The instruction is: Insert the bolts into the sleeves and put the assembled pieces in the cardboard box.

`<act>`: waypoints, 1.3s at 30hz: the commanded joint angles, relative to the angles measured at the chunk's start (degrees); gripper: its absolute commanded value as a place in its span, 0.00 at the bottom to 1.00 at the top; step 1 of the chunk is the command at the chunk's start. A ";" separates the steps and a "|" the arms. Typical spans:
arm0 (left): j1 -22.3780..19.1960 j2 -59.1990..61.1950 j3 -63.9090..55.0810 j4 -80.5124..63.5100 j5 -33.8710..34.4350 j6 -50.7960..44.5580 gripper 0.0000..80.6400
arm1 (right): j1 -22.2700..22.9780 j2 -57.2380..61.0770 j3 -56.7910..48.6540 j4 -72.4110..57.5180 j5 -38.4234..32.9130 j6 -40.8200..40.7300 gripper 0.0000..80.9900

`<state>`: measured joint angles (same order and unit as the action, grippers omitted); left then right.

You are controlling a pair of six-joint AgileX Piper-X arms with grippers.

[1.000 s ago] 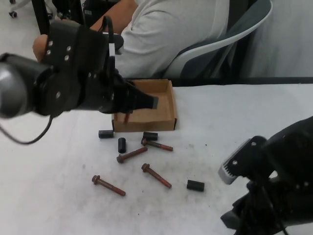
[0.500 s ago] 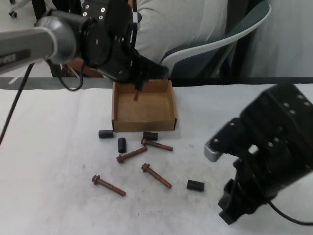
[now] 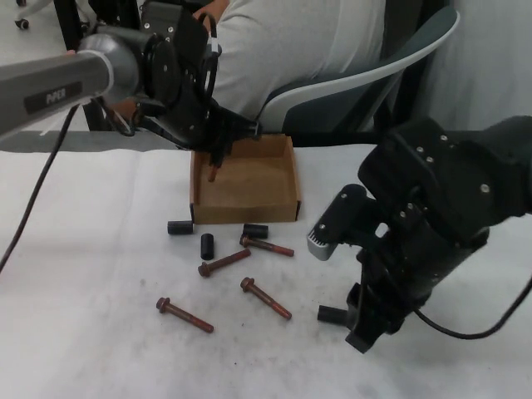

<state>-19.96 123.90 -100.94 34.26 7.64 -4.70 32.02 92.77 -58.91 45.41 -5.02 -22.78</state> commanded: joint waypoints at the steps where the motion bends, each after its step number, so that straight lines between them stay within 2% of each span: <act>1: 0.25 -0.31 -1.30 -0.48 0.53 0.29 0.01 | -0.28 3.69 -3.41 0.31 0.05 -2.66 0.54; 17: 1.11 7.23 -12.82 4.81 0.53 1.08 0.01 | -0.28 11.00 -8.25 0.30 -0.44 -6.49 0.58; 26: 2.09 9.40 -13.64 5.75 0.53 1.25 0.01 | -0.18 13.56 -10.79 0.29 -0.44 -7.22 0.58; 35: 2.23 11.02 -13.64 5.83 3.27 1.25 0.01 | 0.09 17.78 -10.85 0.78 -0.44 -7.22 0.58; 38: 2.42 11.10 -13.64 5.83 5.50 1.25 0.01 | 0.37 17.77 -10.85 0.43 -0.13 -7.22 0.52; 39: 2.41 11.10 -13.64 5.83 5.74 1.25 0.01 | 0.43 17.77 -10.85 0.42 -0.02 -7.10 0.46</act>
<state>-17.70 135.50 -113.89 40.42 12.37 -3.84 32.14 109.60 -69.69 46.01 -4.61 -29.44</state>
